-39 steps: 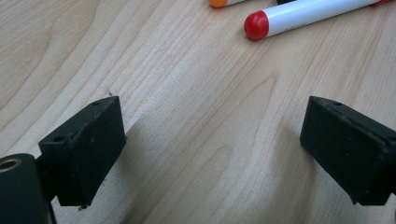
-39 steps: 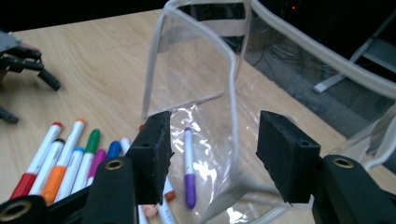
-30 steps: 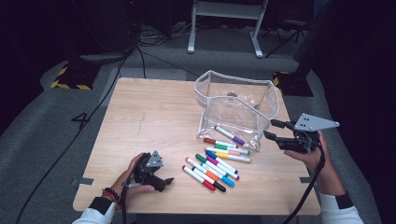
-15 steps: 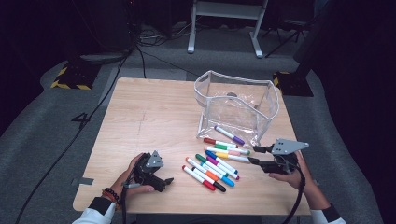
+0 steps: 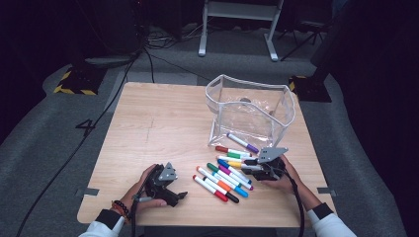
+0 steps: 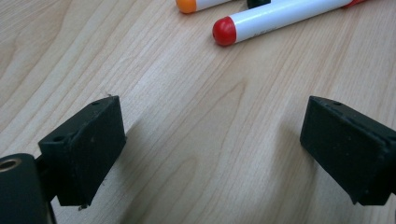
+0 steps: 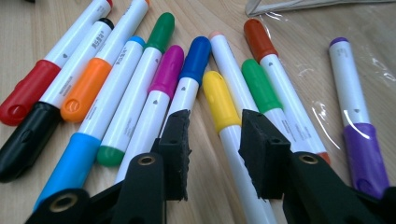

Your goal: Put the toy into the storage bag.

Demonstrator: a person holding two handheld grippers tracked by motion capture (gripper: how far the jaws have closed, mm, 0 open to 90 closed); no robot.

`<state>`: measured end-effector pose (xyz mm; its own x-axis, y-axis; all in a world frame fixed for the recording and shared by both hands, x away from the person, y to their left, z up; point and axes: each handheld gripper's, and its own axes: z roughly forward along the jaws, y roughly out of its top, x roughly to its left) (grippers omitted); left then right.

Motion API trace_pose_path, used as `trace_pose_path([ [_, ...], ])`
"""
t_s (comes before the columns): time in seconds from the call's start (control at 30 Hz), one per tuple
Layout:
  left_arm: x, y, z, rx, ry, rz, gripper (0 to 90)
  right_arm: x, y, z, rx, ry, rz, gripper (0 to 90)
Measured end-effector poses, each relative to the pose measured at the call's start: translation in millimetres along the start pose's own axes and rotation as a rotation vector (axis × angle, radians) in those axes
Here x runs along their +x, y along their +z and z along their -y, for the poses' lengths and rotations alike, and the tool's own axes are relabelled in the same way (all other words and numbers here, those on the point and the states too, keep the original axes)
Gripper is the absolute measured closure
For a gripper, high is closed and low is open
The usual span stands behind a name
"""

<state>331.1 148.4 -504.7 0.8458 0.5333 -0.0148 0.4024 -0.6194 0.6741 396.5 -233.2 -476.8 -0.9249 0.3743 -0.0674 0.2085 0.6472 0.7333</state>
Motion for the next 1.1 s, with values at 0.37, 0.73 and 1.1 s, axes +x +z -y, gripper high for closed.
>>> trace_pose_path([
  [0.37,-9.6,5.5,-5.7,-0.002,0.026,0.023,7.0,-4.3,25.5,-3.2,0.052,-0.006,-0.016,68.0],
  [0.73,-9.3,5.2,-5.2,-0.004,0.028,0.028,7.0,-7.7,18.1,6.6,0.048,0.044,-0.022,74.2],
  [1.1,-5.7,1.3,-1.1,-0.002,0.038,0.037,7.0,-3.9,-13.0,20.4,-0.017,0.062,0.016,74.5],
])
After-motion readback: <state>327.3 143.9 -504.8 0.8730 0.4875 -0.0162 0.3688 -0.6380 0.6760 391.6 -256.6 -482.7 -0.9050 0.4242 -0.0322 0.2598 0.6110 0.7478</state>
